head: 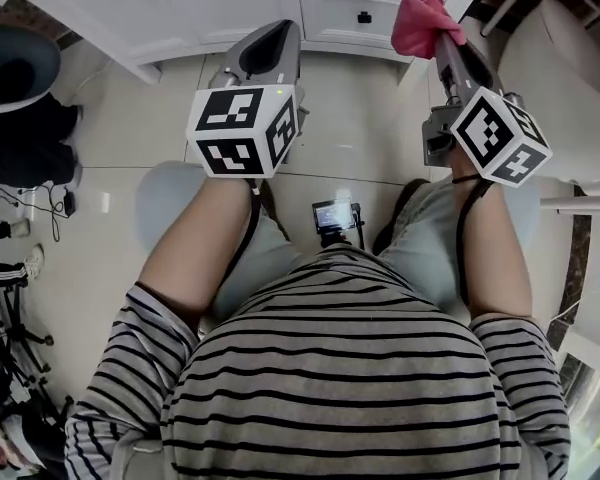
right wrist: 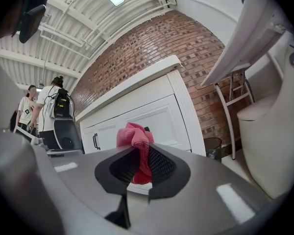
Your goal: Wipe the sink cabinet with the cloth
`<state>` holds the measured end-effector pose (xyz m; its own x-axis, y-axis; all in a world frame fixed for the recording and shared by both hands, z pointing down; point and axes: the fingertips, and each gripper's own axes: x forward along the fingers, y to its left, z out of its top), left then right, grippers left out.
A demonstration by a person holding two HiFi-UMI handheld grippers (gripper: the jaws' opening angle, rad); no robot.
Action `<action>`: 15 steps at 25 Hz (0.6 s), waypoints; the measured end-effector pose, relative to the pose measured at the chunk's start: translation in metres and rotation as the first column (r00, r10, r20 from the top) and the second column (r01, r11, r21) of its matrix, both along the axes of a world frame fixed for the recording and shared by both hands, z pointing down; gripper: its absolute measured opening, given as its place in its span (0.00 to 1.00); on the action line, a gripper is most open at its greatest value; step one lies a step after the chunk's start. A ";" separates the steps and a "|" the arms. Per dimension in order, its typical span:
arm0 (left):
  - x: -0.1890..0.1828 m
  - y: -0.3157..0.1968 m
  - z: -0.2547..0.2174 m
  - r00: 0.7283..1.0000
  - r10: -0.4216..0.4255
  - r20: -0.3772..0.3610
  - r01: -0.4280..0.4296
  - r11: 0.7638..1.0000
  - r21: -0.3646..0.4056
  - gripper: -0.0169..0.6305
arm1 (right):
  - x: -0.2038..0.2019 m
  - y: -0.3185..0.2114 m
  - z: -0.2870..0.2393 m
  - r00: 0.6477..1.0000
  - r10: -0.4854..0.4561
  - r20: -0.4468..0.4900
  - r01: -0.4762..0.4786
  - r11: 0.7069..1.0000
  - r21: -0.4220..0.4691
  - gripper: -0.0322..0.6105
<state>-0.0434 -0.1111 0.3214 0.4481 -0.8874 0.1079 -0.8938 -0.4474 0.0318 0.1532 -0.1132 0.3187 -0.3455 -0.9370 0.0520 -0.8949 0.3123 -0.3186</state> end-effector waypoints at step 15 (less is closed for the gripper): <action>0.015 -0.006 0.019 0.998 0.042 0.052 -0.043 0.999 0.017 0.02 | -0.009 -0.010 0.036 0.990 -0.015 -0.144 0.016 1.000 0.004 0.13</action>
